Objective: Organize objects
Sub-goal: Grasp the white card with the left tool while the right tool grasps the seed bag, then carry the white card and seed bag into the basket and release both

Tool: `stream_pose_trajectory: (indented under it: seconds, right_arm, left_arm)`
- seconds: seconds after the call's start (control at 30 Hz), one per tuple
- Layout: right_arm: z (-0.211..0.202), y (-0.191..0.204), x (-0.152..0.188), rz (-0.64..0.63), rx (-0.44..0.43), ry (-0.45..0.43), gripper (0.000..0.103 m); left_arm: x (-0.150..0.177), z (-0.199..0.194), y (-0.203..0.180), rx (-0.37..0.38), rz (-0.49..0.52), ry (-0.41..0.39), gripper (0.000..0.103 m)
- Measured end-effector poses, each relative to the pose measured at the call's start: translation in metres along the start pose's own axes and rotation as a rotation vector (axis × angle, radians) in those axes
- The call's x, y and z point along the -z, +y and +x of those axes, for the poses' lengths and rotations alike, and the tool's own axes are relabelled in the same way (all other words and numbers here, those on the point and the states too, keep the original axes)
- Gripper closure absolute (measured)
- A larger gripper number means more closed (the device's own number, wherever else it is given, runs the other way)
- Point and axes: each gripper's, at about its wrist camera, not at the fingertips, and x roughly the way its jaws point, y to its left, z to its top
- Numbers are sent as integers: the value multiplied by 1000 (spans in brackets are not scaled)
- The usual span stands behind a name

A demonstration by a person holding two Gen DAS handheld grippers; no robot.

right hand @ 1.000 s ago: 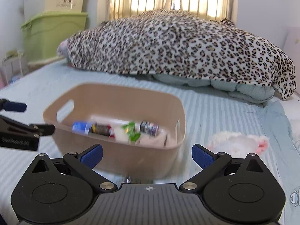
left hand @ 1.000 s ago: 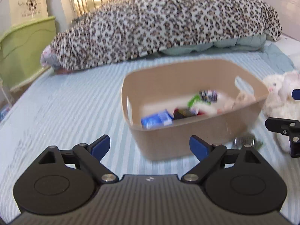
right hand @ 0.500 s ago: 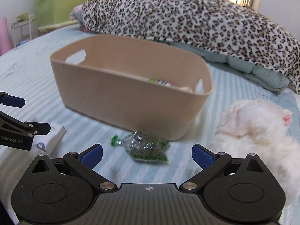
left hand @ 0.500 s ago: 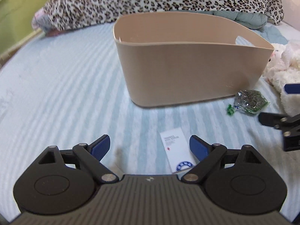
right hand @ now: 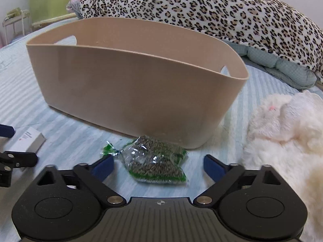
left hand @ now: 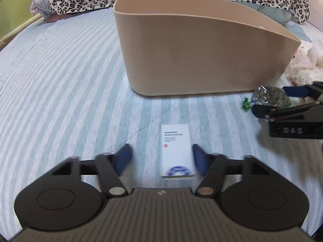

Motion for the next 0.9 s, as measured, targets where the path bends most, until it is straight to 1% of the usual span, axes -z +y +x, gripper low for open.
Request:
stream_pose_trajectory:
  seconds: [0.03, 0.07, 0.1, 0.13, 0.17, 0.2, 0.23, 0.33, 0.47, 0.63, 0.77, 0.9]
  right_arm:
    - [2, 1, 1, -2, -5, 4, 24]
    - [4, 2, 1, 3, -18, 7, 24]
    - [5, 2, 2, 11, -28, 8, 29]
    - [5, 3, 3, 16, -37, 3, 30]
    - [4, 4, 4, 13, -39, -1, 31]
    - [3, 5, 4, 9, -42, -5, 36]
    - [1, 5, 4, 5, -48, -8, 38]
    - [-7, 5, 4, 14, -60, -10, 40]
    - [-24, 5, 3, 22, -67, -21, 41]
    - [-57, -6, -2, 56, -76, -76, 41]
    - [-86, -18, -9, 77, -67, -130, 41]
    - [-106, -35, -30, 97, -56, -201, 41]
  left_arm:
    - [-1, 0, 0, 3, 0, 1, 55]
    - [-1, 0, -1, 2, -4, 4, 59]
    - [-1, -1, 0, 1, -11, 6, 67]
    - [-1, -1, -1, 2, -16, 7, 70]
    - [-1, -1, -1, 4, -21, 5, 70]
    - [-1, -2, -1, 7, -24, 4, 70]
    - [-1, -4, -1, 11, -25, 2, 70]
    - [0, -8, -1, 34, -20, 0, 70]
    - [-1, -22, -3, 46, 10, -32, 70]
    - [-11, -44, -4, 47, 32, -100, 70]
    - [-26, -63, -8, 50, 46, -170, 70]
    - [-48, -77, -18, 26, 46, -248, 70]
